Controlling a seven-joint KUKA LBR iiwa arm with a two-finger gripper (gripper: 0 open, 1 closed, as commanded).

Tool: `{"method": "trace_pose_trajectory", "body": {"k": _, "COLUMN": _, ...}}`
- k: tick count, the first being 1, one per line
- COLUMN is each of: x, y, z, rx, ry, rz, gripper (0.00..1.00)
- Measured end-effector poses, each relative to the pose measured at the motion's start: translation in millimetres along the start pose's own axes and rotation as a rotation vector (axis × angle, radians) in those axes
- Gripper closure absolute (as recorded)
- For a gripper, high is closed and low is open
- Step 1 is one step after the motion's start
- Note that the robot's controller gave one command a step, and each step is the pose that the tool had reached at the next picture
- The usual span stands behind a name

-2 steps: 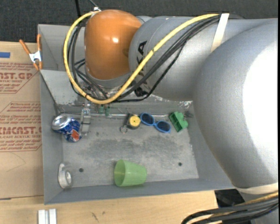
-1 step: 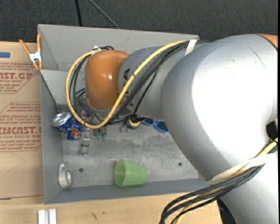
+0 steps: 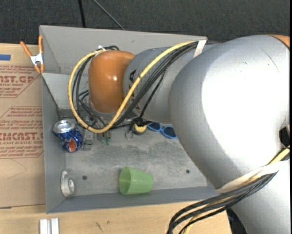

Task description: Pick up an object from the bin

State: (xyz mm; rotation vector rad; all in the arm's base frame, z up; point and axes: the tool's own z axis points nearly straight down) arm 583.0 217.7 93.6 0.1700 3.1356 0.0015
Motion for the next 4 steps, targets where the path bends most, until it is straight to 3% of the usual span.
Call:
{"method": "trace_pose_trajectory", "body": {"k": 1, "x": 0.1, "y": 0, "z": 0, "rx": -0.001, "ry": 0.0, "rz": 0.0, "gripper": 0.0}}
{"method": "trace_pose_trajectory", "body": {"k": 2, "x": 1.7, "y": 28, "z": 24, "rx": -0.001, "ry": -0.002, "rz": -0.041, "gripper": 0.0}}
{"method": "trace_pose_trajectory", "body": {"k": 3, "x": 1.1, "y": 25, "z": 23, "rx": 0.003, "ry": 0.0, "rz": -0.039, "gripper": 1.0}}
{"method": "trace_pose_trajectory", "body": {"k": 4, "x": 13.1, "y": 21, "z": -126, "rx": -0.005, "ry": -0.007, "rz": 0.007, "gripper": 1.0}}
